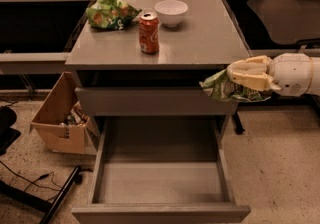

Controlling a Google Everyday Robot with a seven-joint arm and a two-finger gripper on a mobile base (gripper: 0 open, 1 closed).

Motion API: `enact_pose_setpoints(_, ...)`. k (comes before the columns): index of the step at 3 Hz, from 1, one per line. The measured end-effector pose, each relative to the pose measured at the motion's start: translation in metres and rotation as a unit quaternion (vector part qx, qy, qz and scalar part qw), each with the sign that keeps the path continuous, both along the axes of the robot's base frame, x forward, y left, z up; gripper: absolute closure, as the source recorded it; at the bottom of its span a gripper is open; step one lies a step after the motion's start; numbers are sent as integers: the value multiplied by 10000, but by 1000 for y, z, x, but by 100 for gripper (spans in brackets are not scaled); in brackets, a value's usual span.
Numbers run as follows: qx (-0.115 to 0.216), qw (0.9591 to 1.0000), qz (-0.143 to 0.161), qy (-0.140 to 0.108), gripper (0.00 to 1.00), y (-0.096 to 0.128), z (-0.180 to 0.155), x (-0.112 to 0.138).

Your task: Place green jalapeno chip bag into middle drawer

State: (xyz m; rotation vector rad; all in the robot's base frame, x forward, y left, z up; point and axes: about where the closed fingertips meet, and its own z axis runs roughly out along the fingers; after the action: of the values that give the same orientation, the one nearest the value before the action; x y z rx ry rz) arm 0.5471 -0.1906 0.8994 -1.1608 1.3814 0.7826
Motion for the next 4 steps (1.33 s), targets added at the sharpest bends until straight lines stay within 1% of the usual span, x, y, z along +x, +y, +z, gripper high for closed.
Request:
enact_pose_setpoints(1,170,9994,65,303,100,18,-47,4)
enact_pose_setpoints(2,233,9967,143,759,100,45,-122,-2)
enact_pose_setpoints(3,-78,9924,368,1168,100,78,-213,-8)
enact_pose_setpoints(4,-463,9853,649,1514,100,115,-307,-14)
